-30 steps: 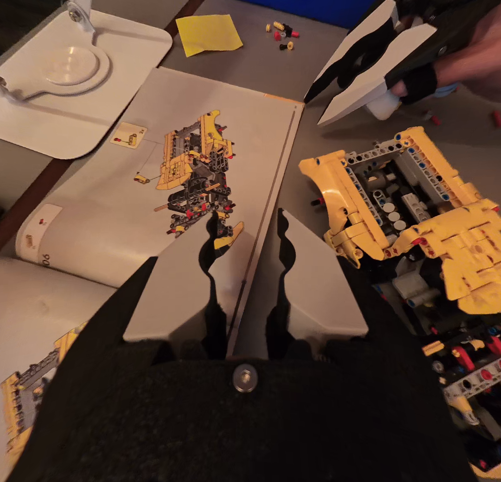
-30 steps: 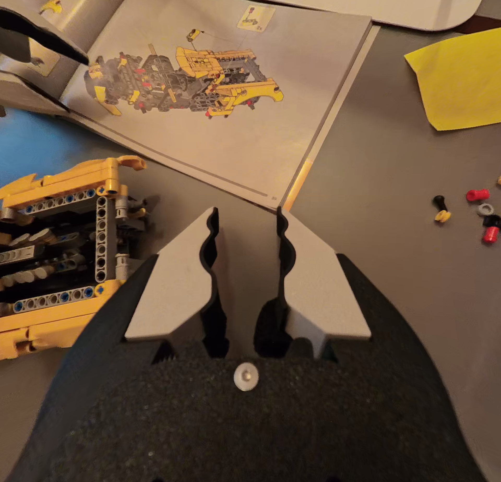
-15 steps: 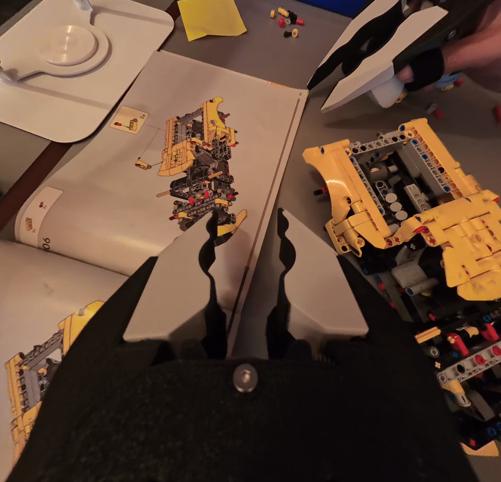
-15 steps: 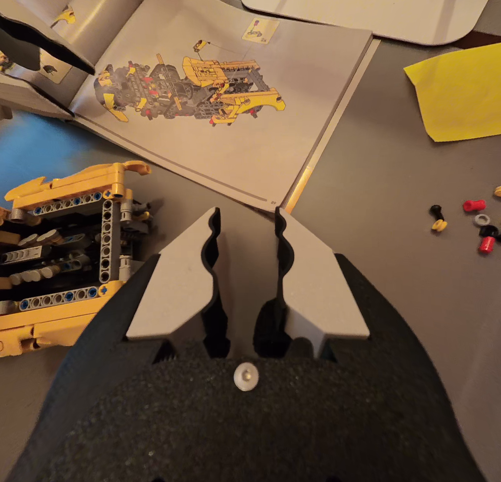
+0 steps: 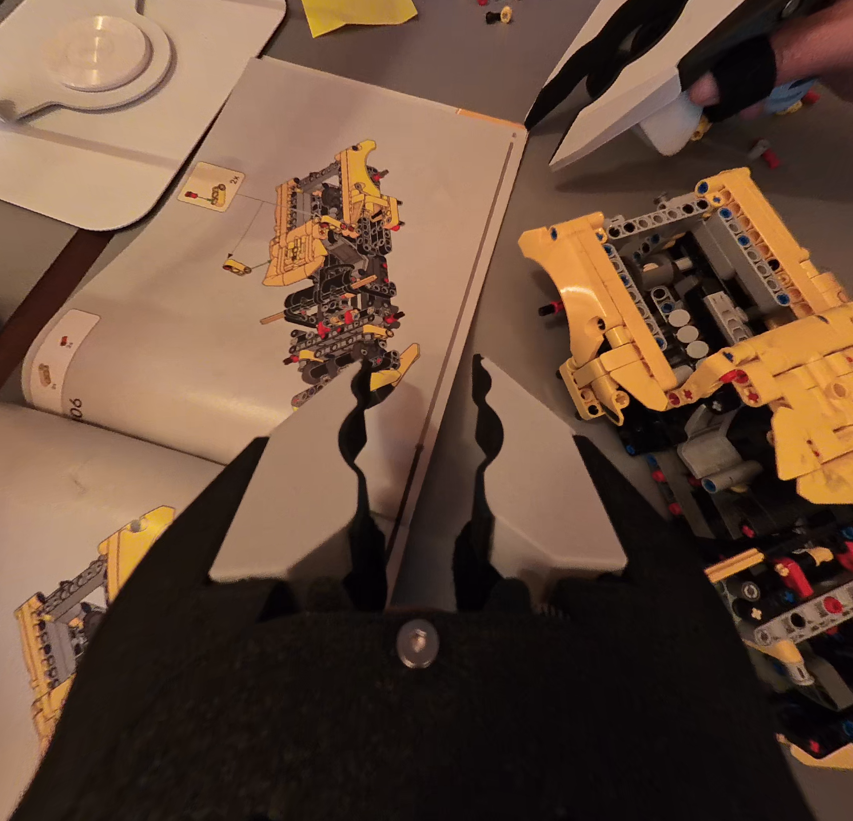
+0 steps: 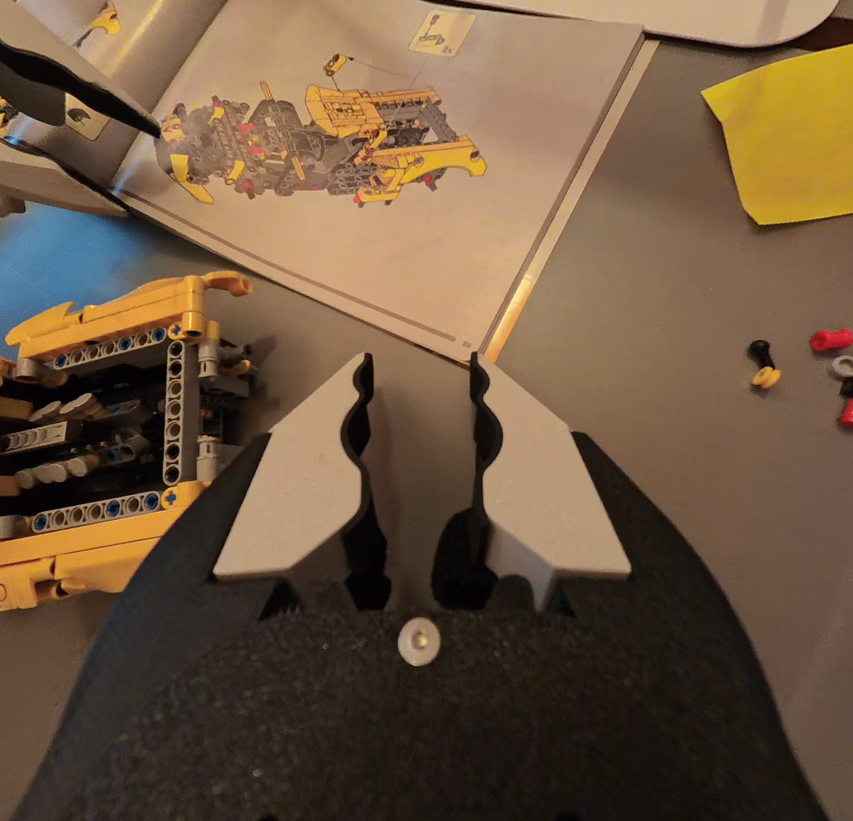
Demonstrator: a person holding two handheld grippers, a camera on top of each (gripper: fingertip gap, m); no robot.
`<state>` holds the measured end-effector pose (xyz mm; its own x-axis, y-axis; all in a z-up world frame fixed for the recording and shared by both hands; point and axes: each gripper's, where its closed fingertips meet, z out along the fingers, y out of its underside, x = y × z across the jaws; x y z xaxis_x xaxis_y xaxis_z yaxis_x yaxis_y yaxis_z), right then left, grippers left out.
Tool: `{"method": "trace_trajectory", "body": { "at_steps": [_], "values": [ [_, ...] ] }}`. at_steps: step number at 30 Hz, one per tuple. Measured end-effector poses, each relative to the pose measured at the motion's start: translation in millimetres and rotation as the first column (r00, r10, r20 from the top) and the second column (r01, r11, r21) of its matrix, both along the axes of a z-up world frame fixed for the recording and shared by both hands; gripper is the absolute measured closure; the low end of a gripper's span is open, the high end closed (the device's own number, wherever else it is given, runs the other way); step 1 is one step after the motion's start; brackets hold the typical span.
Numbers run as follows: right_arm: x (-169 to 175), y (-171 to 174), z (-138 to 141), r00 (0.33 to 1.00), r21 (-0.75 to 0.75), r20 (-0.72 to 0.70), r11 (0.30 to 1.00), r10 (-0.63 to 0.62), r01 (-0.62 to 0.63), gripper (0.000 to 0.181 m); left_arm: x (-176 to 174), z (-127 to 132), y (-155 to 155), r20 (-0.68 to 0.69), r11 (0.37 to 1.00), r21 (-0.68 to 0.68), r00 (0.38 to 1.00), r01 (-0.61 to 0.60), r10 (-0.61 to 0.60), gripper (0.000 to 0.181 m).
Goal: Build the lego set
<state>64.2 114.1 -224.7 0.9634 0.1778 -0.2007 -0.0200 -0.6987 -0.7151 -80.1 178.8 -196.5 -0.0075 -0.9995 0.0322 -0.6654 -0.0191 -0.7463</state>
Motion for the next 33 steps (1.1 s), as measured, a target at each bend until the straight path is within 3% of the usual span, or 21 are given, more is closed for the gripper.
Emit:
{"method": "trace_trajectory", "body": {
  "at_steps": [25,29,33],
  "values": [
    [2.4,2.0,-1.8,0.998,-0.035,-0.040,0.999,-0.038,0.037,0.147,-3.5,-3.9,0.5,-0.028,1.000,0.015,1.000,0.000,0.001,0.137],
    [6.8,4.9,-2.6,0.997,-0.043,-0.047,0.997,-0.066,0.064,0.154,-2.6,-4.0,-0.6,-0.028,1.000,0.018,1.000,0.003,-0.003,0.137],
    [13.6,7.0,-4.7,0.995,-0.055,0.037,0.994,-0.096,0.098,0.168,-2.1,-3.9,-1.7,-0.028,1.000,0.015,1.000,0.006,-0.005,0.137]
  ]
}}
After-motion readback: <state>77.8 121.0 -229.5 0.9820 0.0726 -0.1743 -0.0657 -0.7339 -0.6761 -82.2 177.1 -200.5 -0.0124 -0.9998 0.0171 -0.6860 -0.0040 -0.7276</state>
